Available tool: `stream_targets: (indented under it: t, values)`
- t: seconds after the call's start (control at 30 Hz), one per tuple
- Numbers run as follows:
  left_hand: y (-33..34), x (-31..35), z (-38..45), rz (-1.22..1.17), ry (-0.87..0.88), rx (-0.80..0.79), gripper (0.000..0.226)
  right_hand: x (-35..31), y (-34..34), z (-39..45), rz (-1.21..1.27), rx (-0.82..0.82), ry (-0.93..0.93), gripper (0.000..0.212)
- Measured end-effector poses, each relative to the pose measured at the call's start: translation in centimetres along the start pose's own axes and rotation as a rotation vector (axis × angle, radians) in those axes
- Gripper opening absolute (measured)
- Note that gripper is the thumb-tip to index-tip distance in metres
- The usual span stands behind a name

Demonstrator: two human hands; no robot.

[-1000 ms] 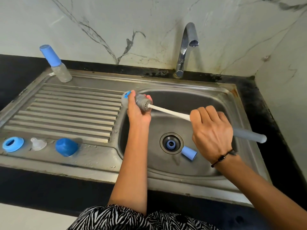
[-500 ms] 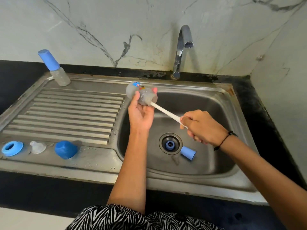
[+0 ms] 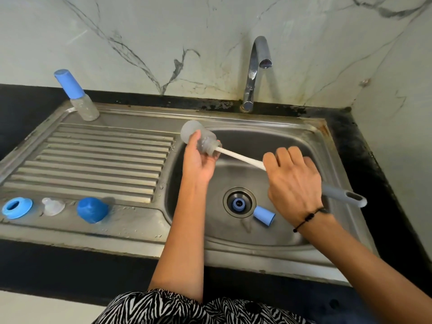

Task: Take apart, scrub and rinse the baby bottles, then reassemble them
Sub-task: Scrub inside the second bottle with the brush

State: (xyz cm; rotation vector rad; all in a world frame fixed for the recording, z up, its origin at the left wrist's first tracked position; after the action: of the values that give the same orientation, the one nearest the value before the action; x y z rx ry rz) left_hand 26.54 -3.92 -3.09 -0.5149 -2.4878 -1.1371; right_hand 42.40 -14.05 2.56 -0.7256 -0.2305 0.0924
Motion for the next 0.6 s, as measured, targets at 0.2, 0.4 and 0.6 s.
stream_targets:
  t: [0.2,0.4,0.6]
  values:
    - [0.9,-1.4,-0.9,0.042,0.022,-0.010,0.015,-0.3,1.7,1.1,0.017,0.002,0.026,0.018]
    - [-0.1,-0.9,-0.3,-0.124,-0.025,-0.064,0.021,1.8,2.6,0.9,0.312,-0.465,0.265,0.010]
    - [-0.4,-1.3,0.2,-0.118,0.080,-0.003,0.027,2.9,1.2,-0.1,0.340,-0.512,0.294,0.018]
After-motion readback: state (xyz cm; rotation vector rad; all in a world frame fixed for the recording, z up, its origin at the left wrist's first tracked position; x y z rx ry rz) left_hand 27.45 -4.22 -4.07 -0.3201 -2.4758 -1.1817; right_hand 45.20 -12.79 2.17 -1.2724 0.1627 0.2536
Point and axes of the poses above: each hand's wrist, its own z-axis towards the middle knuckle, its own y-axis out of the palm, x = y × z, the point moved 2 cm from there along z, towards the middle knuckle, and after that the axes turned 14 degrees about x, right-handed, at the moved point
